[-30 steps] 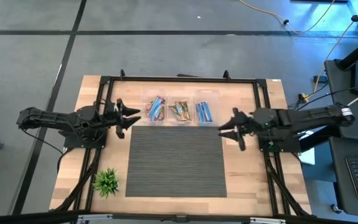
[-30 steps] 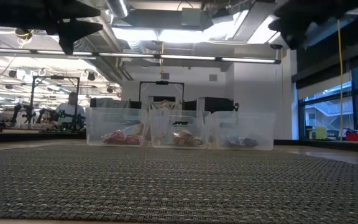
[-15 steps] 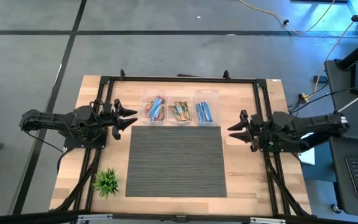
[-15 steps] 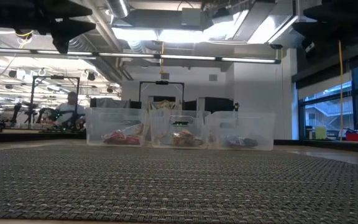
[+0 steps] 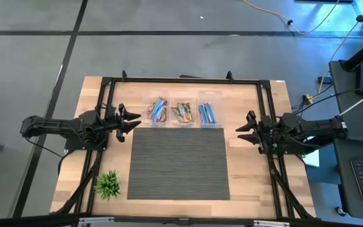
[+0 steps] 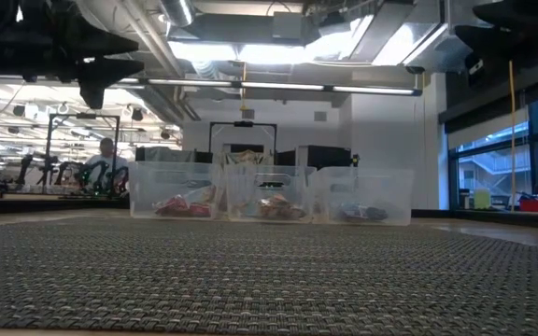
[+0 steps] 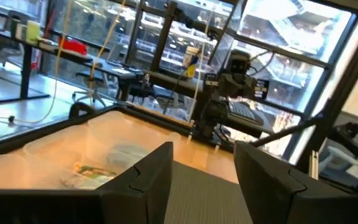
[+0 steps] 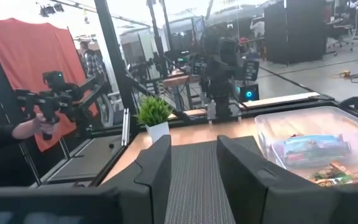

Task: Pick and place Granola Bars by type
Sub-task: Return to Home Position

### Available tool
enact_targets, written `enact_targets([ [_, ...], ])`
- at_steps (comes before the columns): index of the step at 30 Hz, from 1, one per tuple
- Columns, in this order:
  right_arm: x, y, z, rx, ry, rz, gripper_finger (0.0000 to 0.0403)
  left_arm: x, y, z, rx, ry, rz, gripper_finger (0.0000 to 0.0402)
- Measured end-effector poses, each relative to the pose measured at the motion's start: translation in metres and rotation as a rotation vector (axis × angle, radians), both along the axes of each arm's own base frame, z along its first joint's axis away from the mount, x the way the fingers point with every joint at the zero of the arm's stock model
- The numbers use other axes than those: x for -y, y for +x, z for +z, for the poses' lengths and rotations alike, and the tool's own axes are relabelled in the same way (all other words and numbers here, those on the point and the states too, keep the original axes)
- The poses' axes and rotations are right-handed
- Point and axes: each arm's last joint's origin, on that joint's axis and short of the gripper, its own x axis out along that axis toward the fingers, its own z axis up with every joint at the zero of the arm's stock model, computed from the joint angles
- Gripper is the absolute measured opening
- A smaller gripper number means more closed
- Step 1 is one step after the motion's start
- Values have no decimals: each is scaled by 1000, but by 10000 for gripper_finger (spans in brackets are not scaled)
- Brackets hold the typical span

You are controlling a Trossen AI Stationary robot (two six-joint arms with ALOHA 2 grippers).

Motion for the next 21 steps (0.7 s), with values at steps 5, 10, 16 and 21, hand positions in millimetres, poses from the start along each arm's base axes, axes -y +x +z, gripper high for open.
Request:
enact_targets([
  [5,1,-7,0,12,5,0,132,-5,-6,-3,21,8,50,164],
  [10,2,-16,2,54,10,0,132,-9,-11,-8,1,-26,72,162],
  [16,3,-15,1,49,-12,-47,132,-13,-11,-16,-10,-64,88,165],
  [21,3,-15,1,52,-19,-49,132,-15,-12,-15,-1,-43,104,165],
])
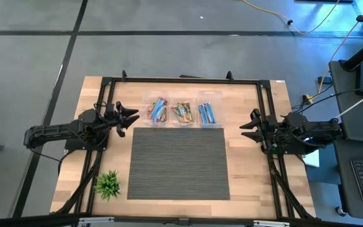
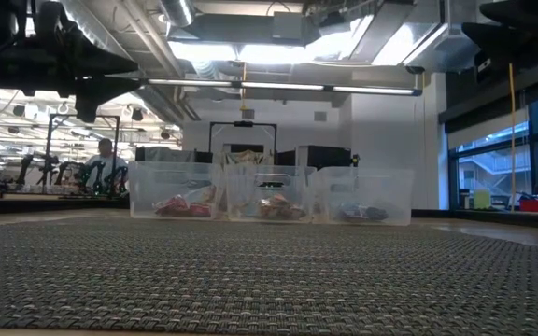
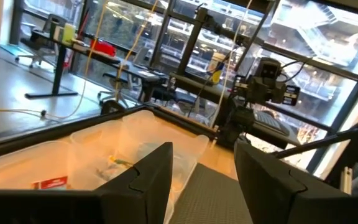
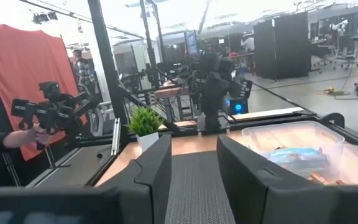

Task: Pick and place Granola Bars by type
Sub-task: Return to Home Position

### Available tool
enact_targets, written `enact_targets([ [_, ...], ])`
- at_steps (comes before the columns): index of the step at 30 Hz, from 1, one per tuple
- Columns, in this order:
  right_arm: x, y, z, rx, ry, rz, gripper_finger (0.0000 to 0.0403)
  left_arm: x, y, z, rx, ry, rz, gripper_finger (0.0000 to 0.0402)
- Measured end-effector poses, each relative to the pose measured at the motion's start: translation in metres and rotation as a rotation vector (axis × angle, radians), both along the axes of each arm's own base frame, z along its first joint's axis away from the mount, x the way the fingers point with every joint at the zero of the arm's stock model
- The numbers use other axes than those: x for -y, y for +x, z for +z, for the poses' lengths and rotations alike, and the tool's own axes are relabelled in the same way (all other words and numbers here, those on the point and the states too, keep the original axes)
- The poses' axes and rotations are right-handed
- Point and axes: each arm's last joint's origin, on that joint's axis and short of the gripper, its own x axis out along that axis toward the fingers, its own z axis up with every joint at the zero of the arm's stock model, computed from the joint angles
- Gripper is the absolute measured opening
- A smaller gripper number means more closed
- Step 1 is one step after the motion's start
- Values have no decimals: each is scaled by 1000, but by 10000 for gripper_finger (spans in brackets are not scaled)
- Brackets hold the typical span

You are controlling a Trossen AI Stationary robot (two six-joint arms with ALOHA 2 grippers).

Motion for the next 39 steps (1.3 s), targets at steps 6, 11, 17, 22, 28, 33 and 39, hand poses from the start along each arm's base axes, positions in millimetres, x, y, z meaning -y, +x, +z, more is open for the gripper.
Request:
enact_targets([
  [6,0,2,-3,26,-15,-2,132,-2,0,-1,-16,29,32,165],
  [11,-1,8,-20,72,-12,-2,132,-3,-1,0,-42,100,71,165],
  [17,-1,12,-31,83,0,-14,132,-3,-1,0,-76,195,81,162],
  [22,-1,12,-32,79,-8,-16,132,-3,-1,-1,-80,202,81,165],
  [28,-1,13,-39,3,-15,-17,132,-3,-1,-1,-80,202,80,164],
  [33,-1,13,-43,-33,-20,-17,132,-3,-1,-1,-80,202,79,162],
  [39,-1,14,-46,-65,-24,-17,132,-3,-1,-1,-80,202,79,165],
])
